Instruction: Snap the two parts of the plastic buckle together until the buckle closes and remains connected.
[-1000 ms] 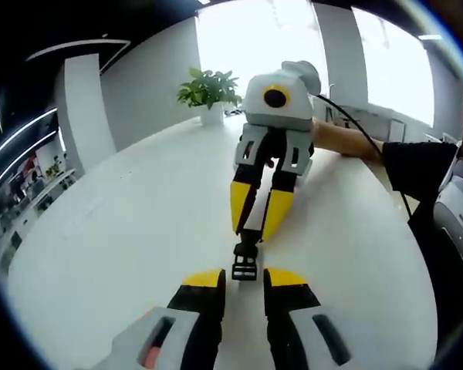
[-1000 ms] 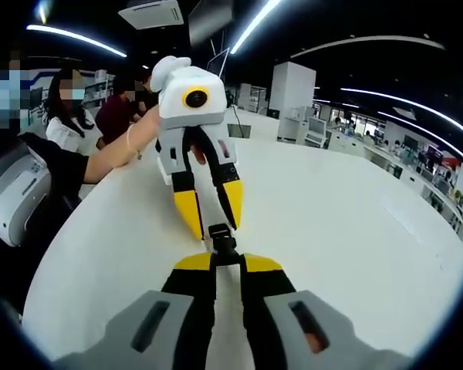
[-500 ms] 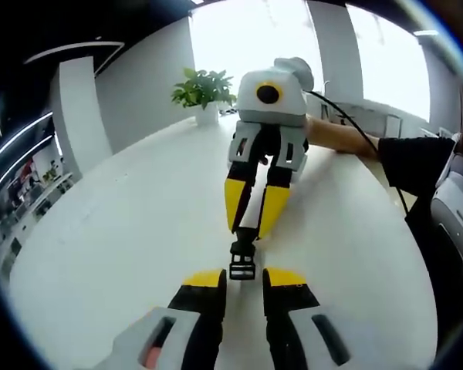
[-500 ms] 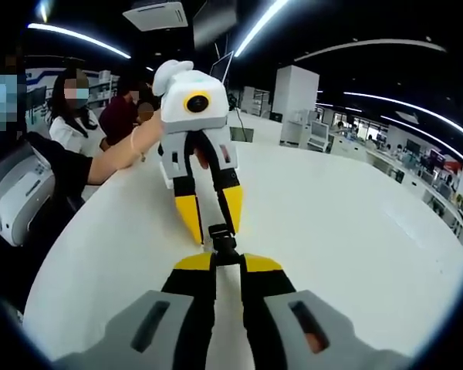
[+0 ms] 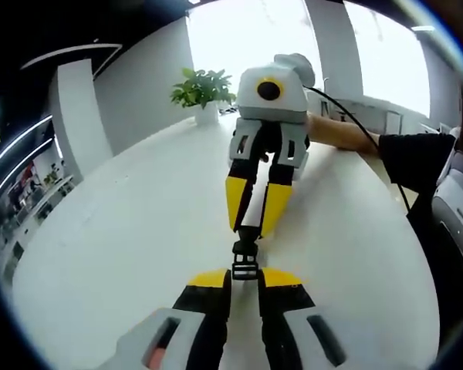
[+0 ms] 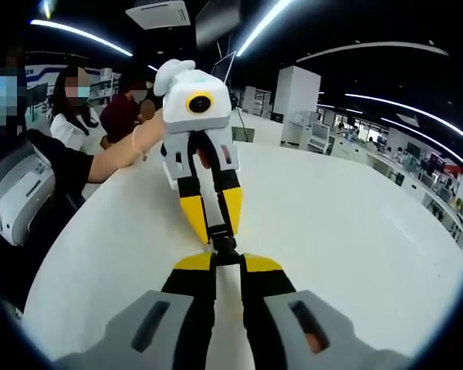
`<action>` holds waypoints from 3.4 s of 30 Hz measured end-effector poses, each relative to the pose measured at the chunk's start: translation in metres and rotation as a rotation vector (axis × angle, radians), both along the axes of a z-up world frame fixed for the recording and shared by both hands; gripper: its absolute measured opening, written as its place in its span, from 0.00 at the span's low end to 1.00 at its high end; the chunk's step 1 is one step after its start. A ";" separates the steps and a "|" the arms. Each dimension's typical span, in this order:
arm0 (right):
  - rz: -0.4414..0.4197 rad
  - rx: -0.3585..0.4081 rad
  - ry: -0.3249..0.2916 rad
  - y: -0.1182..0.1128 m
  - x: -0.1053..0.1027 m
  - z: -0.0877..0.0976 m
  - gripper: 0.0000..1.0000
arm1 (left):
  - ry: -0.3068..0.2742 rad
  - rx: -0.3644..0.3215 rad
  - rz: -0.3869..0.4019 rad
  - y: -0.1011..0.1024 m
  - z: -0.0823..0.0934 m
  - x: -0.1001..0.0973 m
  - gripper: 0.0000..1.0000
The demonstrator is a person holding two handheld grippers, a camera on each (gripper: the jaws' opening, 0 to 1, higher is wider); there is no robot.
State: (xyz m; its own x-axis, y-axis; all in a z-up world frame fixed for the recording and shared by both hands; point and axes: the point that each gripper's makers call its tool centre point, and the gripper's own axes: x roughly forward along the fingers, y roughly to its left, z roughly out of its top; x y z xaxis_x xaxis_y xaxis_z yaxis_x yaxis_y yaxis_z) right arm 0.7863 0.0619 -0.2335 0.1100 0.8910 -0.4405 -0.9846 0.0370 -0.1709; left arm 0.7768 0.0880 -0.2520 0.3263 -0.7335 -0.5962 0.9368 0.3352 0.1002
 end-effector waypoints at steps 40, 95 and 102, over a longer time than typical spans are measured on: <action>0.083 0.003 -0.062 0.000 -0.007 0.000 0.10 | 0.084 0.024 0.012 -0.005 -0.004 -0.008 0.11; 0.206 -0.160 -0.189 0.003 -0.022 -0.011 0.11 | -0.004 0.120 -0.064 -0.009 -0.003 -0.028 0.11; 0.221 -0.189 -0.216 0.004 -0.022 -0.012 0.10 | 0.004 0.115 -0.066 -0.009 -0.003 -0.027 0.11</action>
State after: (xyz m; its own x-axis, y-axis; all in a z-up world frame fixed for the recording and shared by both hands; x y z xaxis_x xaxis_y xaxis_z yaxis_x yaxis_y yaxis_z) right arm 0.7641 0.0656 -0.2453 0.0323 0.8087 -0.5873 -0.9057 -0.2248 -0.3593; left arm 0.7500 0.0790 -0.2555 0.2773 -0.6800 -0.6788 0.9568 0.2594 0.1309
